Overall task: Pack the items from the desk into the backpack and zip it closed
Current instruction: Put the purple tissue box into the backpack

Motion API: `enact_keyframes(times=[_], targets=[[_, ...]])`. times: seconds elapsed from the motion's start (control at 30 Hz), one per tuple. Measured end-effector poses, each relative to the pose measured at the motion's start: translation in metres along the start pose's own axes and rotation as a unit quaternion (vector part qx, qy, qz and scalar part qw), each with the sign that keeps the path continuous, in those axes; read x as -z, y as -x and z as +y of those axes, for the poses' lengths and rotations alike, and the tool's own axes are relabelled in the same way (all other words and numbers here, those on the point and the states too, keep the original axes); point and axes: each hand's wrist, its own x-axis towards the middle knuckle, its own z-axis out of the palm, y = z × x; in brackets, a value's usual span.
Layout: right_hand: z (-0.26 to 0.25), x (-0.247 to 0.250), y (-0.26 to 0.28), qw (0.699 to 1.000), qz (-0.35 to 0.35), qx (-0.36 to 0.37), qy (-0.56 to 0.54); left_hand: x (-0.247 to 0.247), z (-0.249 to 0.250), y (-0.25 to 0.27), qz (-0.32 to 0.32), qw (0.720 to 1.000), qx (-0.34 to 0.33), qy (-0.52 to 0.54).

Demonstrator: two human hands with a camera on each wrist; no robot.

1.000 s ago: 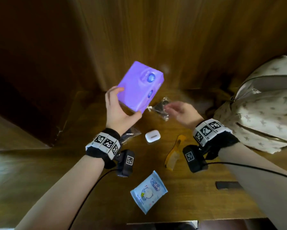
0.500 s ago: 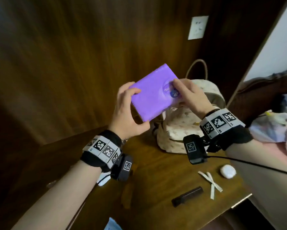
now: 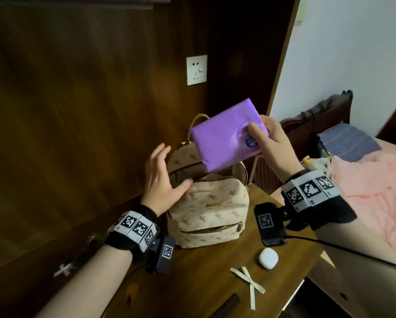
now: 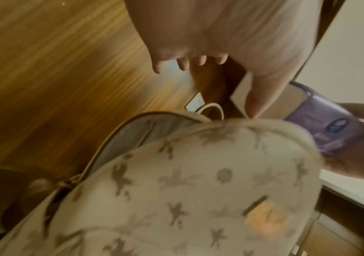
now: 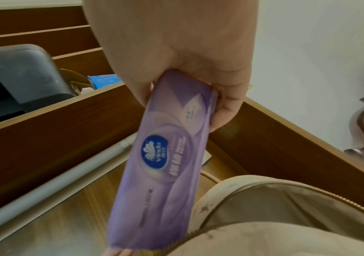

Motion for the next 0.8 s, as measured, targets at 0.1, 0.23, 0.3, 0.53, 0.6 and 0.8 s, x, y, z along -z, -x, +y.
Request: enact_keyframes(times=[0.1,0.23,0.3,0.53,0.6,0.8], targets=[[0.011,0.003,0.004,0.999,0.034,-0.004,0.004,-0.014,-0.009,0.008,0.007,0.999,0.033,0.034],[0.022,-0.007,0.019,0.998,0.060,0.002,-0.002,-0.020,-0.013,0.019,-0.030,0.995,0.058,0.080],[0.030,-0.014,0.026,0.998,0.056,0.010,-0.015,-0.019,-0.014,0.022,-0.063,0.992,0.067,0.084],[0.057,-0.044,0.048,0.998,-0.018,0.035,0.056,-0.020,-0.017,0.038,-0.173,0.979,0.096,0.057],[0.061,-0.048,0.052,0.996,-0.029,0.032,0.073,-0.021,-0.018,0.040,-0.179,0.975,0.104,0.079],[0.074,-0.048,0.061,0.993,-0.066,0.038,0.092,-0.019,-0.017,0.039,-0.186,0.962,0.122,0.156]])
